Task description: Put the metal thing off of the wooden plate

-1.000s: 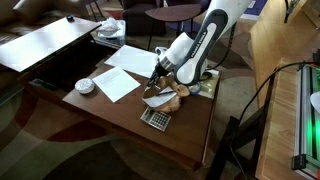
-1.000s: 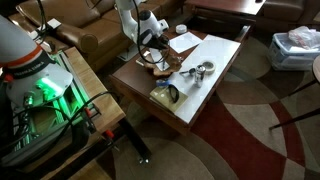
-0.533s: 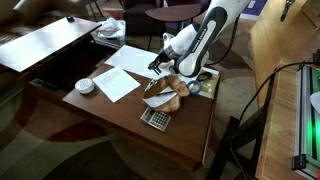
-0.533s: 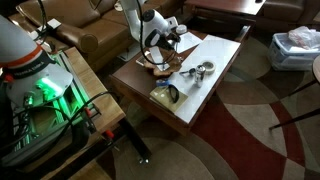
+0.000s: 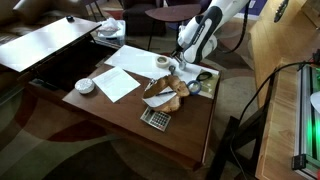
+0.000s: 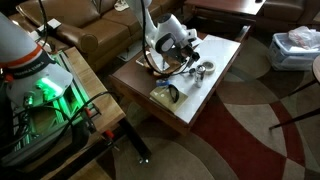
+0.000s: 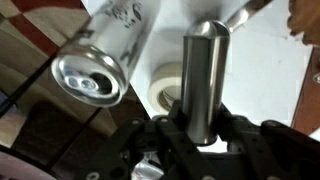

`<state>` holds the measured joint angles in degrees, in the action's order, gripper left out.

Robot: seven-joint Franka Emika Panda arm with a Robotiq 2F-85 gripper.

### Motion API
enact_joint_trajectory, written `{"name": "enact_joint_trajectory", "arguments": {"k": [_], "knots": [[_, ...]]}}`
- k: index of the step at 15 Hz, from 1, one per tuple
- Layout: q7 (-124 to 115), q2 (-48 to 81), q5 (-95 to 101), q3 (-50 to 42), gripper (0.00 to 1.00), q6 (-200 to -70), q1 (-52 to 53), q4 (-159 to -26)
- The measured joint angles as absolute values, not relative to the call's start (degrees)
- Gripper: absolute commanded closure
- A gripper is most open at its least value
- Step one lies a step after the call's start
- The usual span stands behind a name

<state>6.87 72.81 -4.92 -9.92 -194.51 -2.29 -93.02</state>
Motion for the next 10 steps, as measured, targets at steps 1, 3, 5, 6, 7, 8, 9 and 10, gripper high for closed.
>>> {"name": "enact_joint_trajectory", "arguments": {"k": [1,3,5,6,7,8,9,10], "knots": [[6.0,73.0,-5.7,-12.0,0.90,-190.6,-0.6,-92.8],[4.0,73.6,-5.7,-14.5,0.90,-183.9,2.3,-92.0],[1.9,74.6,-5.5,-15.6,0.90,-178.5,4.5,-90.7],[0.9,75.2,-5.4,-15.9,0.90,-176.6,5.2,-89.9],[0.0,76.0,-5.3,-16.0,0.90,-175.3,5.7,-89.0],[-0.9,77.0,-5.2,-16.3,0.90,-174.7,6.0,-87.9],[-1.7,78.0,-5.2,-16.5,0.90,-174.7,6.0,-86.8],[-2.4,79.1,-5.2,-16.6,0.90,-174.7,5.8,-85.5]]}}
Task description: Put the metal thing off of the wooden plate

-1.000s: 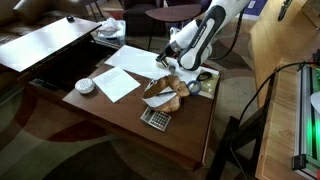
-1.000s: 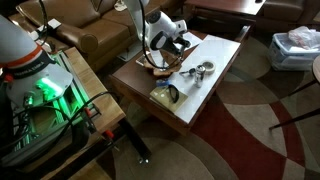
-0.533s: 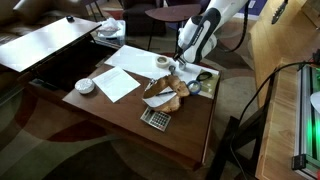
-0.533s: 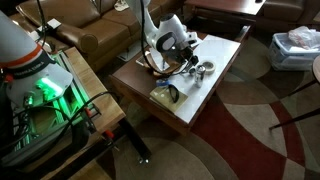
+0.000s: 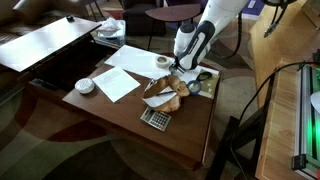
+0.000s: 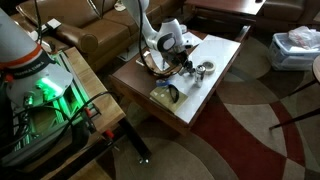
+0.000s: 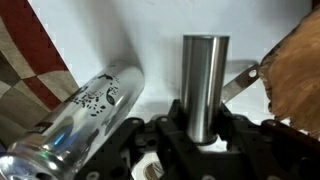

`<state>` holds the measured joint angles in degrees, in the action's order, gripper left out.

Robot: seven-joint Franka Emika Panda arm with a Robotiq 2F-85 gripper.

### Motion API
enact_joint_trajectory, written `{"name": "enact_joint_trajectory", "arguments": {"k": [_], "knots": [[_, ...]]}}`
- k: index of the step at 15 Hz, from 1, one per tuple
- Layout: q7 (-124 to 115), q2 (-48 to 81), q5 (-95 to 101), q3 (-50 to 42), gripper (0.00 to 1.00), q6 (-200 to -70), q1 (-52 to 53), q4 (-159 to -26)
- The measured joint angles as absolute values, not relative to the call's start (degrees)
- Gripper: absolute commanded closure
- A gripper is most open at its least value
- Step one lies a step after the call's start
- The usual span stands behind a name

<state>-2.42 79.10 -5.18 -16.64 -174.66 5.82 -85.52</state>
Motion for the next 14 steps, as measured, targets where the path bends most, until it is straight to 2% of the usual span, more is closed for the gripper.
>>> {"name": "enact_joint_trajectory", "arguments": {"k": [8,9,10,11,12,14], "knots": [[-3.2,84.3,-3.7,-16.8,0.90,-166.9,2.3,-77.8],[-3.2,84.6,-3.3,-16.7,0.86,-166.0,1.9,-77.0],[-3.2,85.0,-3.0,-16.6,0.71,-165.3,1.7,-76.2],[-3.2,85.1,-2.6,-16.5,0.40,-164.7,1.5,-75.7],[-3.2,85.1,-2.2,-16.4,0.39,-164.3,1.5,-75.5],[-3.3,85.0,-1.4,-16.2,0.26,-163.4,1.4,-75.2]]}}
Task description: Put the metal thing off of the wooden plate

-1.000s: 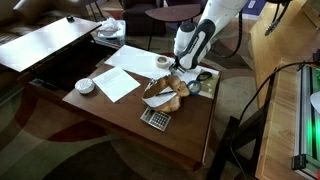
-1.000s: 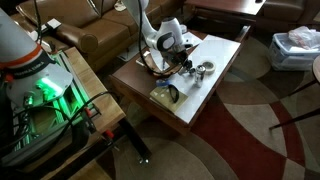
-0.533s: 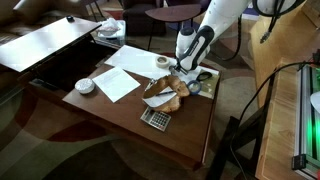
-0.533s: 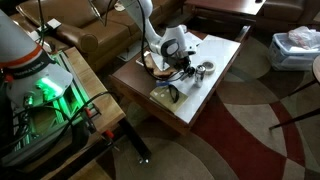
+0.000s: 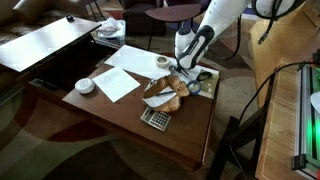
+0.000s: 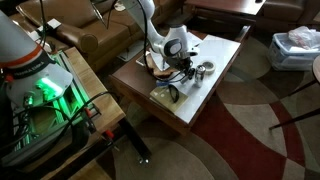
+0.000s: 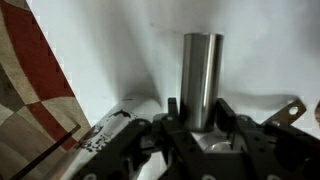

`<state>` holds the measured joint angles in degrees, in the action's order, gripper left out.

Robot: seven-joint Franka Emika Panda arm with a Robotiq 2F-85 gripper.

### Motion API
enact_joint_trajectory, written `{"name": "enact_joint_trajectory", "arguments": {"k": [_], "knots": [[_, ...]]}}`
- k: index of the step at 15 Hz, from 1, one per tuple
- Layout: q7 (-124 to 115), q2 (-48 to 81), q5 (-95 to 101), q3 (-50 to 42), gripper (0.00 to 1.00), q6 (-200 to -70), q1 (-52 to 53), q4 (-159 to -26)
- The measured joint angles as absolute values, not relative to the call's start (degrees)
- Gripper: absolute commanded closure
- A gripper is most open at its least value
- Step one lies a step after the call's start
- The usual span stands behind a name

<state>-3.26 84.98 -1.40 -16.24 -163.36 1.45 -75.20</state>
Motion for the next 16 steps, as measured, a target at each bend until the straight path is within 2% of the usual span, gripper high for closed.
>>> {"name": "enact_joint_trajectory", "arguments": {"k": [3,4,7,16], "knots": [[-3.2,84.9,-0.4,-15.9,0.03,-160.0,1.5,-74.6],[-3.2,84.9,-0.5,-15.7,0.00,-159.7,1.6,-74.6],[0.1,82.6,-0.4,-12.3,0.00,-165.7,1.8,-77.5],[9.7,67.6,11.8,2.2,0.00,-203.4,0.1,-103.3]]}}
